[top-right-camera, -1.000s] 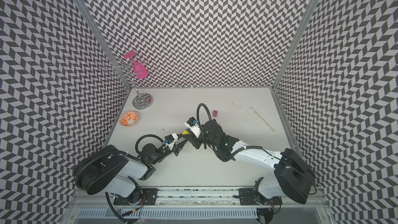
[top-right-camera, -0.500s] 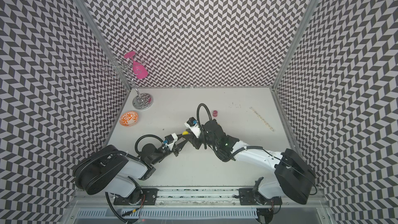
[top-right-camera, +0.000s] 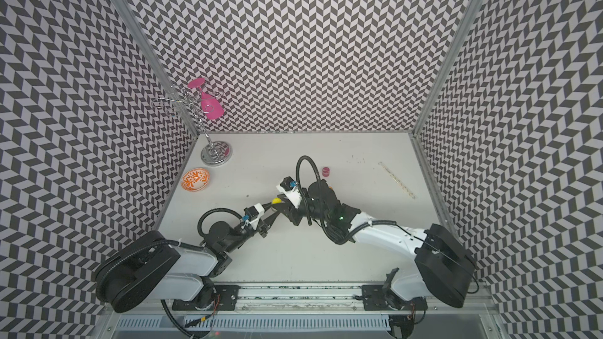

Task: Close the paint jar lid
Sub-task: Close the lid on the paint jar.

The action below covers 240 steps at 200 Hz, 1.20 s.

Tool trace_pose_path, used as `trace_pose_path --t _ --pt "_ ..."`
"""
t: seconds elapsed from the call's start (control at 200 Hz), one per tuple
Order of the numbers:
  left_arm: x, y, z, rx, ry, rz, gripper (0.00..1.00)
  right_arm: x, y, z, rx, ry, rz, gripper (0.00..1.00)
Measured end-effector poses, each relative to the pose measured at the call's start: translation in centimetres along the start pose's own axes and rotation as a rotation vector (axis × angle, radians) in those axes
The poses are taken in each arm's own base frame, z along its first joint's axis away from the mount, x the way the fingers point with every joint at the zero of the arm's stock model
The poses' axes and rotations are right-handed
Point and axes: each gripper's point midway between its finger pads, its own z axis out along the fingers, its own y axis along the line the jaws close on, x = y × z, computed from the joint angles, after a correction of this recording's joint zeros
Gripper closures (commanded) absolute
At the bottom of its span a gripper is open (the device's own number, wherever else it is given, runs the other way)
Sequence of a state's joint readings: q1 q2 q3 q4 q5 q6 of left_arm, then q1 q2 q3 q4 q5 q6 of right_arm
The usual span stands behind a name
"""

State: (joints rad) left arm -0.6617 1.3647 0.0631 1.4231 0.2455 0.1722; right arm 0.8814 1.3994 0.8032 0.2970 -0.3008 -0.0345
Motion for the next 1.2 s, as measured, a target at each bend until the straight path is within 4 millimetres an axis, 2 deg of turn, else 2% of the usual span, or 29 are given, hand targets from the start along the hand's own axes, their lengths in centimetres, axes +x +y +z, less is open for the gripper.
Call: trace_pose_path --t 0.681,1.202 --pt "-0.1 -0.1 -0.8 -0.011 -0.011 0.011 0.74 0.3 0.8 0.0 -0.087 0.006 0.038 0.80" --pt "-0.2 -0.7 -1.0 0.018 -0.017 -0.007 0.75 0.7 1.7 -1.0 -0.147 -0.048 0.122 0.80"
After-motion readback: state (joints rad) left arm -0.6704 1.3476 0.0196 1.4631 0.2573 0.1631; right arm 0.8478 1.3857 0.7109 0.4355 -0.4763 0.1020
